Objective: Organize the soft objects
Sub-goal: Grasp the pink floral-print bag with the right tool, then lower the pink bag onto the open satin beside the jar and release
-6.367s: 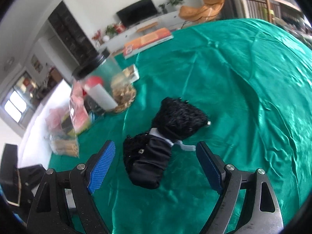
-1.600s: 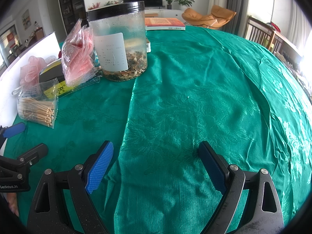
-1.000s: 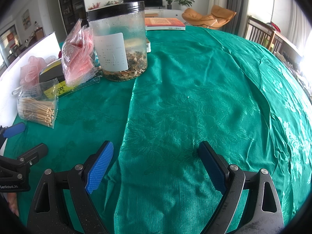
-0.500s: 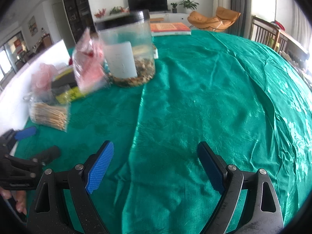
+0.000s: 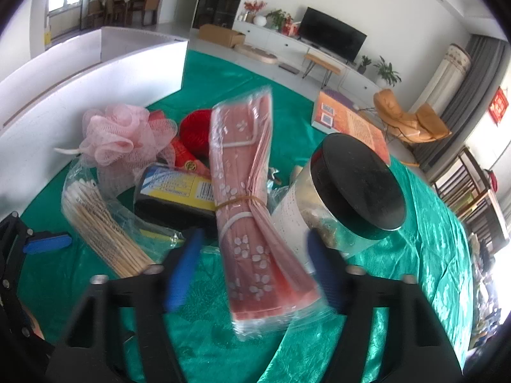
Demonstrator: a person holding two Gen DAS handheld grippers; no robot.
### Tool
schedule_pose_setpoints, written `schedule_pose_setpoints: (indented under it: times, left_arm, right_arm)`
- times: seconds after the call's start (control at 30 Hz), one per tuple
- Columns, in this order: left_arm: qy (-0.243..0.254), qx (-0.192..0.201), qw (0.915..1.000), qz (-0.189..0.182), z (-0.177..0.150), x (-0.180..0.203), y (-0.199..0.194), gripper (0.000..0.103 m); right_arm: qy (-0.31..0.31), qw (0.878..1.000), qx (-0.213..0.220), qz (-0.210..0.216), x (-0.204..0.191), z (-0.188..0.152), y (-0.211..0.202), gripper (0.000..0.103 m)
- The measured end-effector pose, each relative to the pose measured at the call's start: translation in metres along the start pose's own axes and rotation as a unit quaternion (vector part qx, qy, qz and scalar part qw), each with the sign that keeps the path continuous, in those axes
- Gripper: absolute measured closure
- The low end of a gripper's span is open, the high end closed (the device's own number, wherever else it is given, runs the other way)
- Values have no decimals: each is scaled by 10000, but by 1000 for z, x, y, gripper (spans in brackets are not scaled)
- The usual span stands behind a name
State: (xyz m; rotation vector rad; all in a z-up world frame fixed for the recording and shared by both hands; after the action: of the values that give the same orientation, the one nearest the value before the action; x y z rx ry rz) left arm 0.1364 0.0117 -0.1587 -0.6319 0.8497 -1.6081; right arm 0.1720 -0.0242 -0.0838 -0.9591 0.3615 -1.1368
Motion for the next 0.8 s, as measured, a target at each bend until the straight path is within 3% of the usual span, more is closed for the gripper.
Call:
schedule_pose_setpoints:
  times: [0.17, 0.3, 0.47, 0.53, 0.63, 0.7, 0.77, 0.8]
  left_arm:
    - [0, 1, 10000, -1, 0, 0, 0, 0]
    - [-1, 3, 10000, 0, 0, 0, 0, 0]
    - [-1, 4, 10000, -1, 0, 0, 0, 0]
    - [-1, 4, 10000, 0, 0, 0, 0, 0]
    - [-1, 4, 10000, 0, 1, 1, 0, 0]
    - [-2, 6, 10000, 0, 1, 0, 0, 0]
    - [-3, 7, 10000, -1, 1, 0, 0, 0]
    - [-2, 7, 10000, -3, 1, 0, 0, 0]
  right_arm:
    - [352, 9984, 74, 428, 3, -40, -28, 67]
    - [657, 9953, 64, 715, 7, -98, -64, 67]
    - [1822, 9809, -82, 670, 49, -168, -92, 67]
    - [2274, 9727, -56, 454, 75, -178, -90, 67]
    - [2856, 9574, 275, 339, 120, -163, -77, 67]
    - [2882, 9545, 713, 281, 138, -144, -70, 60]
    - [3000, 9512, 701, 167, 149, -134, -54, 20]
    - [3107, 9486, 596, 38, 150, -135, -47, 20]
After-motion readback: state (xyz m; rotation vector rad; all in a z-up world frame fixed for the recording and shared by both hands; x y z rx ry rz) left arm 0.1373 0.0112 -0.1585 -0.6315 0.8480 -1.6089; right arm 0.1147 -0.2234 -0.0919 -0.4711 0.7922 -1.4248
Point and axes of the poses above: each gripper's, at about its wrist camera, not at the fingertips, and y roughly the way its jaws point, x to its right, z to its top, the point moved 6 cm from there along y, roughly the way its jaws point, and after that the axes turned 4 degrees about z, right-handed, at the moved point
